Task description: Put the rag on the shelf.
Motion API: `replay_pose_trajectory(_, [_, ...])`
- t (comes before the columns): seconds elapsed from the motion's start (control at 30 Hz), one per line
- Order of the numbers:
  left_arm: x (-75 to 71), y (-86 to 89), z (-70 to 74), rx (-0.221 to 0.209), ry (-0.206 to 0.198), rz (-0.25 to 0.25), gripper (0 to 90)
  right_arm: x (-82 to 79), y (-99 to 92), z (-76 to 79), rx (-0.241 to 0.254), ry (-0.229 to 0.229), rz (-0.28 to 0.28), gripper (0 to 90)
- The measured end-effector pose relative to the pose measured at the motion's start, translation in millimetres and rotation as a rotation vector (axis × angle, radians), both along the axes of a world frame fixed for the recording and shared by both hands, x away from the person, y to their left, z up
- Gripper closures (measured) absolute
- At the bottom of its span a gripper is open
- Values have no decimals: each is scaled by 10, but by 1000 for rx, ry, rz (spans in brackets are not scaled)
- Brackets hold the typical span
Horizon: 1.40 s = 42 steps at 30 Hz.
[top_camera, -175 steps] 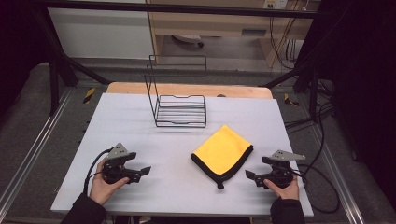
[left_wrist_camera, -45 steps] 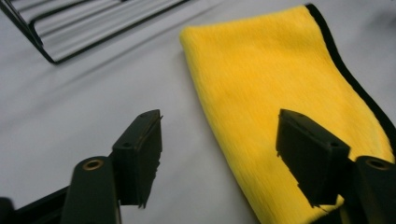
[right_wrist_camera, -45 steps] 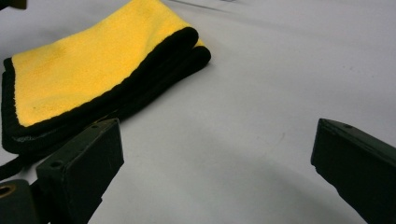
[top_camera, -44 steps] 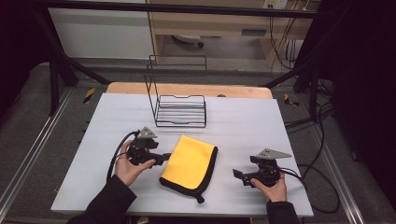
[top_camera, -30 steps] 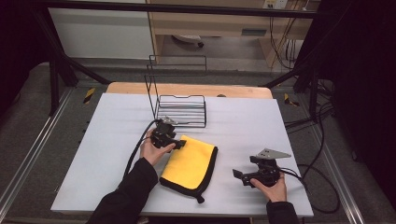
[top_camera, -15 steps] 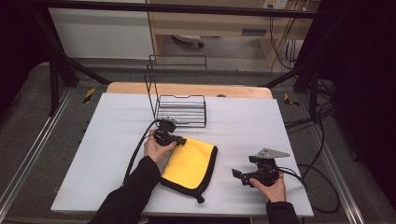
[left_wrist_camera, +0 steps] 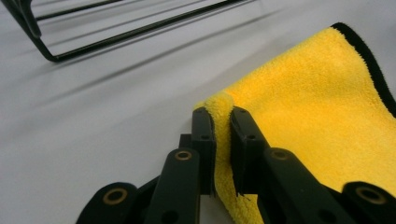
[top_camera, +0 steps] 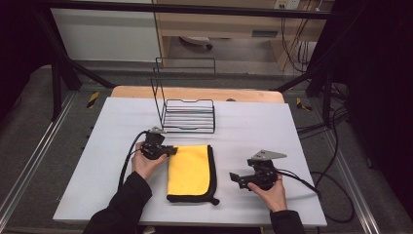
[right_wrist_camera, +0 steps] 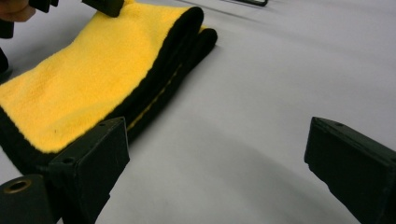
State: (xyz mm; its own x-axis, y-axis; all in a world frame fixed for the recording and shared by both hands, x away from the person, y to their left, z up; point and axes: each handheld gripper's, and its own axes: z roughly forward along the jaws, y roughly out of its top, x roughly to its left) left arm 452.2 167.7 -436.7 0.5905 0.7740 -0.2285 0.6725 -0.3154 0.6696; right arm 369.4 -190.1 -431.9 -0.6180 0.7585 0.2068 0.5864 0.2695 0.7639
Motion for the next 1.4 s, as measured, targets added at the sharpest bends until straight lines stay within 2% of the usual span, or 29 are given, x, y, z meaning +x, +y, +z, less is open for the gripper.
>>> replay_pose_trajectory(0.13, [-1, -47, -34, 15, -19, -2, 802, 140, 301, -12, -25, 33, 8, 116])
replay_pose_trajectory(0.33, [-3, -36, -90, 8, -35, -11, 788, 329, 650, -82, -34, 69, 0, 238])
replay_pose_trajectory(0.43, [3, -28, -96, 7, -34, -16, 775, 399, 781, -136, -56, 89, -2, 351])
replay_pose_trajectory(0.53, [12, -20, -101, 8, -33, -25, 772, 412, 801, -160, -59, 110, -2, 400])
replay_pose_trajectory(0.67, [25, -6, -112, -4, -25, -26, 763, 416, 802, -155, -39, 150, 5, 516])
replay_pose_trajectory(0.83, [28, -7, -115, -3, -29, -33, 757, 424, 810, -154, -17, 195, -2, 593])
replay_pose_trajectory(1.17, [33, -8, -107, -13, -17, -27, 786, 490, 811, -150, 13, 265, -18, 667])
replay_pose_trajectory(1.27, [29, -10, -103, -13, -19, -27, 792, 486, 807, -146, 1, 234, -26, 615])
replay_pose_trajectory(1.4, [24, -12, -101, -12, -22, -30, 794, 441, 816, -165, -15, 187, -31, 605])
